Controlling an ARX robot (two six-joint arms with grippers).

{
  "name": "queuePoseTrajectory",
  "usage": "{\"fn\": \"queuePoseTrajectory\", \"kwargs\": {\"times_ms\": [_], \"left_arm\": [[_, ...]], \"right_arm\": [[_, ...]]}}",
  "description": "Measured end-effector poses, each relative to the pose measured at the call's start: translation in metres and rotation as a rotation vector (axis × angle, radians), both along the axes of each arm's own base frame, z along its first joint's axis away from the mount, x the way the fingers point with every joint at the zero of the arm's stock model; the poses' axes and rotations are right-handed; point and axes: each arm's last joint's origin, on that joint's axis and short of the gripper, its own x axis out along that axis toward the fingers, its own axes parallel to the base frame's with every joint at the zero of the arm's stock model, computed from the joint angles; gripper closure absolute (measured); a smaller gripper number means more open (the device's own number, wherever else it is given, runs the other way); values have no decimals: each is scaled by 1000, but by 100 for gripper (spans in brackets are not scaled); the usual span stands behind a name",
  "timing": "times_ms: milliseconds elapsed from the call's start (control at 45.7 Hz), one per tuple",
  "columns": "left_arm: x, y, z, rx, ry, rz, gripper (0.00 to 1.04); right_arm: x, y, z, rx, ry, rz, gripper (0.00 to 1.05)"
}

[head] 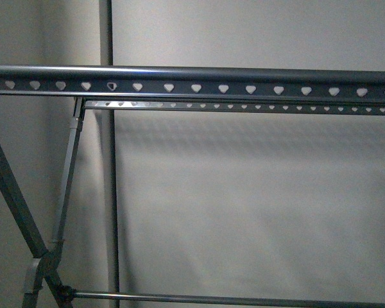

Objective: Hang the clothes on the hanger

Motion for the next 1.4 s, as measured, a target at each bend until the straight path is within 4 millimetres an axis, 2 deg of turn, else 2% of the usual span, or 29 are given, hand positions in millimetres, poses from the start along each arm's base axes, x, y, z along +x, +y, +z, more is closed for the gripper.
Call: {"fn": "queuePoseTrajectory", "kwargs": {"times_ms": [88, 328, 438, 547, 613, 723, 876, 985, 1095, 1248, 1401], "left_arm": [[11, 5, -2, -3, 30, 17, 14], [14, -3, 2, -28, 41, -80, 58], [-4, -16, 1, -35, 35, -184, 81], [-37, -33, -7, -88, 44, -338, 100], [-56, -43, -12, -93, 65, -447, 101], [-81, -60, -10, -63, 55, -671, 101], [-88, -87, 2, 31, 7, -1042, 101], [-86, -101, 6, 88, -6, -1235, 101], [-81, -118, 14, 189, -64, -1586, 101], [-56, -127, 28, 612, -218, -1897, 101], [-27, -131, 35, 856, -304, -2067, 101]], "right_arm": [[0, 0, 0, 0, 0, 0, 7], [0, 0, 0, 0, 0, 0, 7], [0, 0, 0, 0, 0, 0, 7], [0, 0, 0, 0, 0, 0, 7], [0, 0, 0, 0, 0, 0, 7], [0, 0, 0, 0, 0, 0, 7], [0, 0, 0, 0, 0, 0, 7], [0, 0, 0, 0, 0, 0, 7], [0, 0, 0, 0, 0, 0, 7], [0, 0, 0, 0, 0, 0, 7], [0, 0, 0, 0, 0, 0, 7]]}}
